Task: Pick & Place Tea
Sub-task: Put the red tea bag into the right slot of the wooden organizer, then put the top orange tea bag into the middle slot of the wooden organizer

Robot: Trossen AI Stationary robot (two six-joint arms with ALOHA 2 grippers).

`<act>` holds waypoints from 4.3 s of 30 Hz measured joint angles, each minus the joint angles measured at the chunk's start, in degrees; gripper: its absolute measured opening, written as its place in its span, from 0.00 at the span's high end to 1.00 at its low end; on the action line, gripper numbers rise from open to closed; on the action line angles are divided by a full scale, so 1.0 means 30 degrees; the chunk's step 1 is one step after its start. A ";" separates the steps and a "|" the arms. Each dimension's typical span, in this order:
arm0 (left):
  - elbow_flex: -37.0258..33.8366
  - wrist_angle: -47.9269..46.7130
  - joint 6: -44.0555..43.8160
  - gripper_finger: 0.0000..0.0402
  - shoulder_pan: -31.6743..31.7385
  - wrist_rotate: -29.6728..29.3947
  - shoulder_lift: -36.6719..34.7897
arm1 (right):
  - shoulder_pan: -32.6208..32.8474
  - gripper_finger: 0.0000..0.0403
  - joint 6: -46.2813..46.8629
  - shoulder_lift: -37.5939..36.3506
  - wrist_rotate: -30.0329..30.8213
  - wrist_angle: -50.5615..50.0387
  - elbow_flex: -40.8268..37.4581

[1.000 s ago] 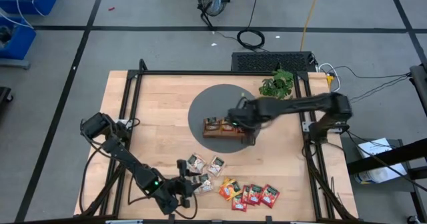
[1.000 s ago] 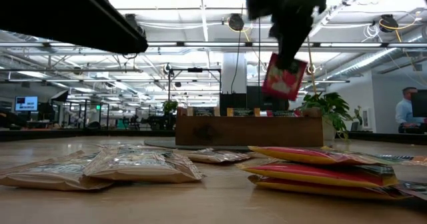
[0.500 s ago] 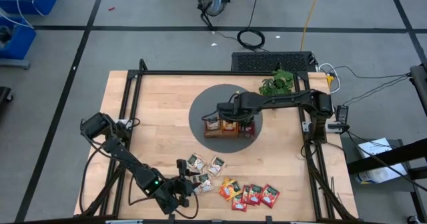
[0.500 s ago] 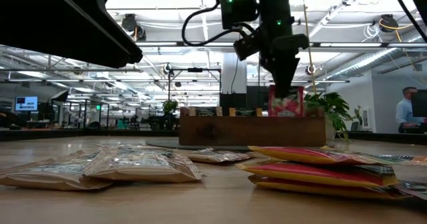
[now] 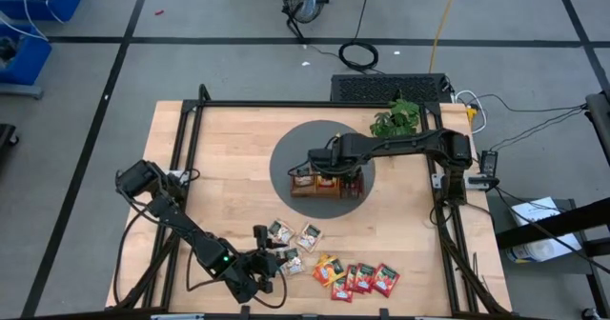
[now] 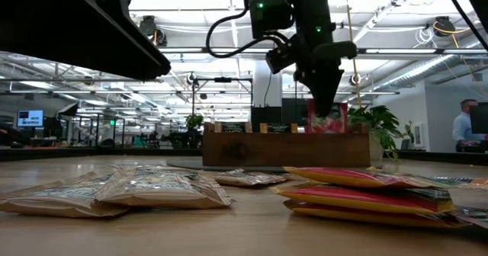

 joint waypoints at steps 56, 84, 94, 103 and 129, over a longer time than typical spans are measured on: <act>-0.0022 0.1150 -0.1425 0.53 0.0067 0.3341 0.0000 | 0.6452 0.85 0.3723 -0.6215 0.3104 0.6850 -0.6045; 0.2634 0.5976 0.0061 0.53 0.3744 1.2160 0.3365 | 1.5086 0.84 0.7234 -0.7883 0.2622 3.7568 -2.1320; 0.5597 0.2783 0.2686 0.53 0.3084 1.3444 0.4447 | 1.3317 0.73 1.2992 -0.7161 0.0651 3.8297 -2.1317; 0.6757 0.2851 0.4303 0.53 0.3638 1.5356 0.5731 | 1.2222 0.64 1.8052 -0.5148 -0.1363 3.8639 -2.0983; 0.6930 0.2739 0.4430 0.53 0.5256 1.6473 0.6502 | 1.1173 0.64 2.1183 -0.2871 -0.4303 3.5863 -1.9323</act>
